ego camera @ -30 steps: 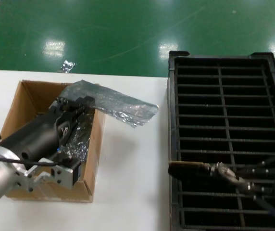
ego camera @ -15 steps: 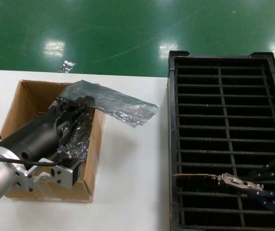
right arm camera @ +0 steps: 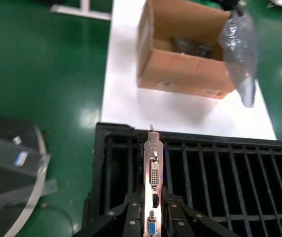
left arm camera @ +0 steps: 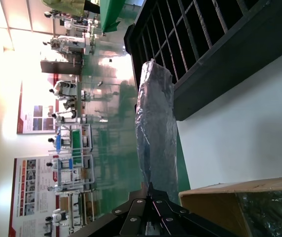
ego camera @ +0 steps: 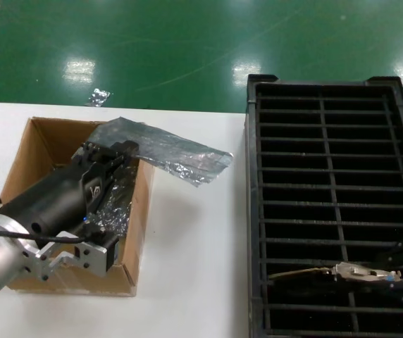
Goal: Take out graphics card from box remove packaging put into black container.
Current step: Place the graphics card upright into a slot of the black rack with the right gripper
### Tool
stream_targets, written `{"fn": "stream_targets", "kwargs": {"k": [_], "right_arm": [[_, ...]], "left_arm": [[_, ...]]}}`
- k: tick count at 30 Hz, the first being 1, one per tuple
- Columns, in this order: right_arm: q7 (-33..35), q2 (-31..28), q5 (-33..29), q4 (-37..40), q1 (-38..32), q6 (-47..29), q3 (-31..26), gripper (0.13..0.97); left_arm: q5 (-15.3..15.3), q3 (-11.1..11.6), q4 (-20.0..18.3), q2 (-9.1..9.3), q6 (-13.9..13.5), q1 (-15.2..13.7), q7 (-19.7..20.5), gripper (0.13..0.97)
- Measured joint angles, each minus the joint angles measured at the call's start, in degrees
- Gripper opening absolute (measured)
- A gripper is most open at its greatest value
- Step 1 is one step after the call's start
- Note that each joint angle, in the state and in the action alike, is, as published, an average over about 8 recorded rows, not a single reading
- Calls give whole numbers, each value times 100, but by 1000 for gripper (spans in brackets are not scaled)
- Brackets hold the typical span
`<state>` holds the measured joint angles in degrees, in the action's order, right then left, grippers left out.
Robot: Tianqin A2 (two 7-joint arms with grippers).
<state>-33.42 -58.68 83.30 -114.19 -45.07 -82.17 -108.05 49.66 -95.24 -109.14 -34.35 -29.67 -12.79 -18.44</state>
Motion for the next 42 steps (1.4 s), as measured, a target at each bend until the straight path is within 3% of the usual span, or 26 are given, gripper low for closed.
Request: {"fn": "stream_targets", "kwargs": {"k": [6,14,21,29,42], "right_arm": [[84,134,80,462,-1432,-578,-1052,187],[-211,514,200,1063,-3516,-761,-3249,187],[-397,753,391,1393,-4480,-776,-4581,187],[-522,1001,383,1425,-4713,-778,-4941,187],[-499,1508,-338,1833,-4504,-778,-4968,187]], "left_arm": [[0,0,0,0,0,0,0,138],[0,0,0,0,0,0,0,138],[0,0,0,0,0,0,0,138],[0,0,0,0,0,0,0,138],[0,0,0,0,0,0,0,138]]}}
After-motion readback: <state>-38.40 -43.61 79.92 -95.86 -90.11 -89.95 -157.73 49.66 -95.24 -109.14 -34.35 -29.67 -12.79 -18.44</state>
